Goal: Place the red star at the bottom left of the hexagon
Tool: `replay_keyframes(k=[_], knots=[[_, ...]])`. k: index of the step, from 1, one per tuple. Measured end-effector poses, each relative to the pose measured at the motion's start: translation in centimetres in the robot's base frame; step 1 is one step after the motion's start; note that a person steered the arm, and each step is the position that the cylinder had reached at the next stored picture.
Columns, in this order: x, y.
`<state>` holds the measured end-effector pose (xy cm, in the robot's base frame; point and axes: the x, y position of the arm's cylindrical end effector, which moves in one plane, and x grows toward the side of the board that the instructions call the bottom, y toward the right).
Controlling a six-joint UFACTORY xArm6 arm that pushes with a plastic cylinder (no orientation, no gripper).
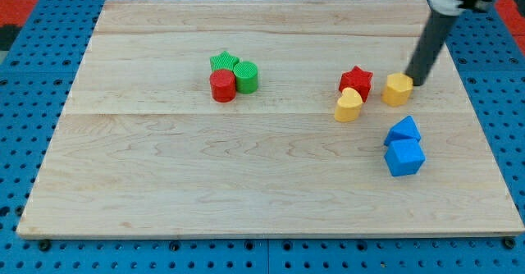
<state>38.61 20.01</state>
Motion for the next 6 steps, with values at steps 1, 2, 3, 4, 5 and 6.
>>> replay_keyframes(k=[1,2,3,4,5,6], knots=[[2.0,-2.0],[5.0,-2.0],[4.5,-1.4],[-1.3,2.1],[-2.1,-1.3],[-0.2,-5.9]])
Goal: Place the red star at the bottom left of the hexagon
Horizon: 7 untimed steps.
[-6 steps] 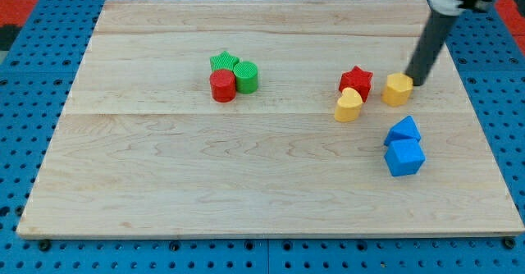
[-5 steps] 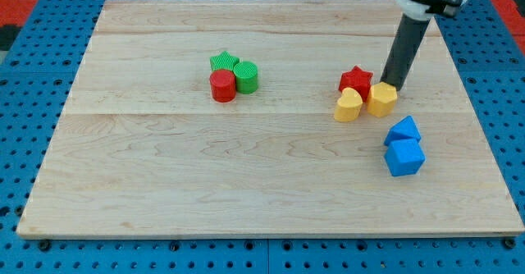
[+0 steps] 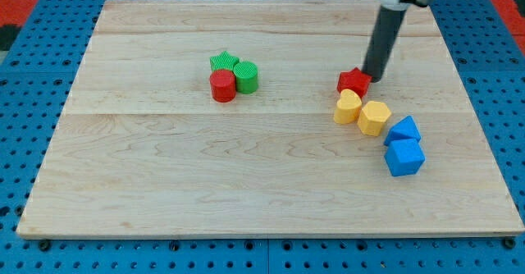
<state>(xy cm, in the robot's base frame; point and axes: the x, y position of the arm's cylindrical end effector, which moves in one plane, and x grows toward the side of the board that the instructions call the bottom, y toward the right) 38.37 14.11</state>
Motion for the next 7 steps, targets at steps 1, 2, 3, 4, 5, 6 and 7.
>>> replay_keyframes(k=[1,2,3,4,5,6,7], knots=[[0.4,-1.3],[2.7,-1.9],[0.3,-2.1],[0.0,-3.4],[2.8,-5.2],[5.3,-5.2],[5.2,-5.3]])
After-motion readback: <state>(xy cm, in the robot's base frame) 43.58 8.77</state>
